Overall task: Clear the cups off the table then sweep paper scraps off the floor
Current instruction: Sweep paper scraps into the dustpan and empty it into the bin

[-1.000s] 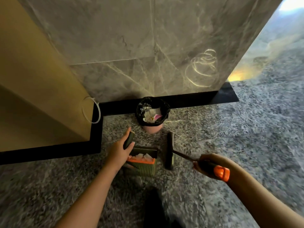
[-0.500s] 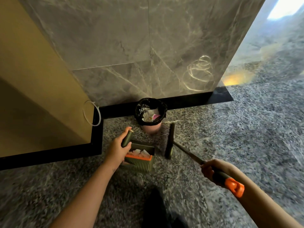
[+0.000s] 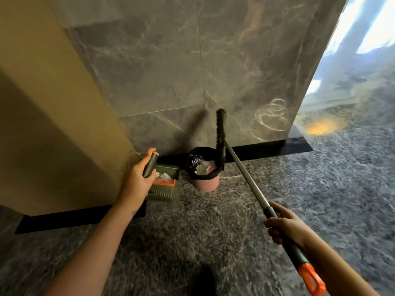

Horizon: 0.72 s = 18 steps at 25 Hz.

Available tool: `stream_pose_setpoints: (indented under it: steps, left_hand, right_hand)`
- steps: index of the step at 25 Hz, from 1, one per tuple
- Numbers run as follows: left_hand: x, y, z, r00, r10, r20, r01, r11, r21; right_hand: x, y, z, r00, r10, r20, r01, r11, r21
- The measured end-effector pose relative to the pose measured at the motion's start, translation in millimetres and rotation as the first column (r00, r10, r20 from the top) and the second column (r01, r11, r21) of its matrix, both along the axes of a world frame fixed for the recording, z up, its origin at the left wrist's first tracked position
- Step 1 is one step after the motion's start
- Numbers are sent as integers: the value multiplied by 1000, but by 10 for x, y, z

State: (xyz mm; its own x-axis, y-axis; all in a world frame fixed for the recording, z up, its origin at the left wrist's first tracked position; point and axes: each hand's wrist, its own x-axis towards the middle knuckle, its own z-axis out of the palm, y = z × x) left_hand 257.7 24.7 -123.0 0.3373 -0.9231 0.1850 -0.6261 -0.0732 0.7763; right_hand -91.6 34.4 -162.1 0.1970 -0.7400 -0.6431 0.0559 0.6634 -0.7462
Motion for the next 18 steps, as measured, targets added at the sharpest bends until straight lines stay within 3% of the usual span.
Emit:
stream_pose_setpoints:
  steps: [3, 9, 13, 16, 18]
  left_hand:
    - [-6, -161, 191, 992, -66, 109, 67, 998, -12]
    - [-24, -589, 406, 912, -272, 307, 235, 960, 153]
    - [-164, -798, 394, 729, -453, 512, 274, 880, 388]
    - [-245, -914, 374, 684, -507, 525, 309, 853, 421]
    - [-285, -995, 357, 578, -532, 618, 322, 845, 427]
  right_hand:
    - [30, -80, -192, 1000, 23, -3, -23, 1000, 6]
    - [71, -84, -566, 978, 141, -151, -138, 990, 32]
    - [40, -100, -700, 941, 216, -261, -216, 976, 29]
    - [-21, -81, -769, 929, 236, -284, -236, 971, 35]
    - [-50, -60, -814, 920, 244, -305, -243, 969, 44]
